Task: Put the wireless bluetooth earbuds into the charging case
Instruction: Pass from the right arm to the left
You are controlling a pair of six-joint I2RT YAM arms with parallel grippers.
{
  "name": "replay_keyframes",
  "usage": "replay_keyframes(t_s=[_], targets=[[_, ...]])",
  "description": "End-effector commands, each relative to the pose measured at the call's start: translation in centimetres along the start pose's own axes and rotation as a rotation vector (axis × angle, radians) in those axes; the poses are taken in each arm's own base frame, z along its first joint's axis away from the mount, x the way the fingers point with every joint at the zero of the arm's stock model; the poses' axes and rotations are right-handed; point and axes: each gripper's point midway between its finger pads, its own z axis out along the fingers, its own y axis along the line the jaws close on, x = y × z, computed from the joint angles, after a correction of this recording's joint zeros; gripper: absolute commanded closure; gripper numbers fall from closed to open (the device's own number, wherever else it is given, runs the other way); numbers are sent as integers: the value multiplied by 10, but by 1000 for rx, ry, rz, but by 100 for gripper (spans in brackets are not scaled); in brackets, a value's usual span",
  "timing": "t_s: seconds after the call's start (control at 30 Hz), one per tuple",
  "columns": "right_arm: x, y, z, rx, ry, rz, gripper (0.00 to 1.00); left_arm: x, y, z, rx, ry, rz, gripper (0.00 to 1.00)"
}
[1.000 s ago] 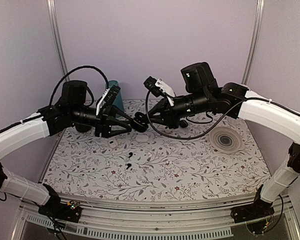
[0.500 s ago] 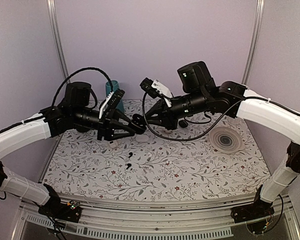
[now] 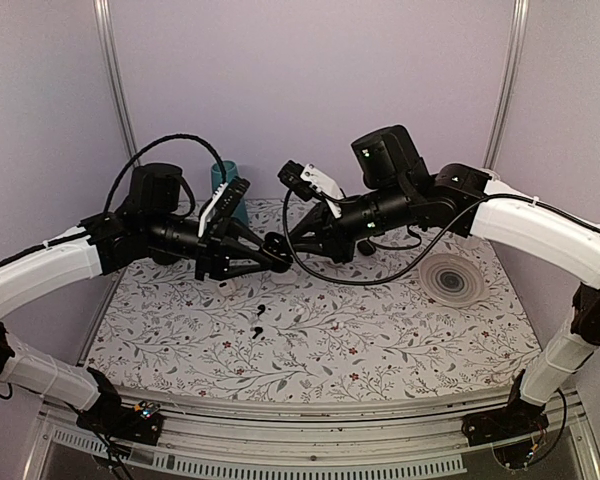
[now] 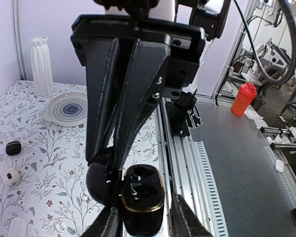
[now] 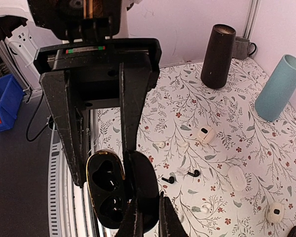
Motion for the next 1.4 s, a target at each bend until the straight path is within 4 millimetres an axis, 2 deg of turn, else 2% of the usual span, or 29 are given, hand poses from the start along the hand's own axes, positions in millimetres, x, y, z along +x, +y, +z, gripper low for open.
replay_keyframes(t_s=[0.0,0.27,0.53,0.9,1.13,1.37], targets=[[-15,2,-4,9,-35,-19,97,-2,-7,3,28,-5,19,66],[-17,2,-5,12,-44,-18,97,2,-8,4,27,8,19,66],[-21,2,-7,9,-57,-15,97,4,-6,6,17,14,18,60],[-25,1,-11,23,-70,-20,97,6,-3,8,14,13,10,66],[-26,1,-13,29,-80,-18,97,4,-2,8,7,5,18,58],[-26,-1,-16,48,-90,-16,97,6,-1,9,4,6,15,60]])
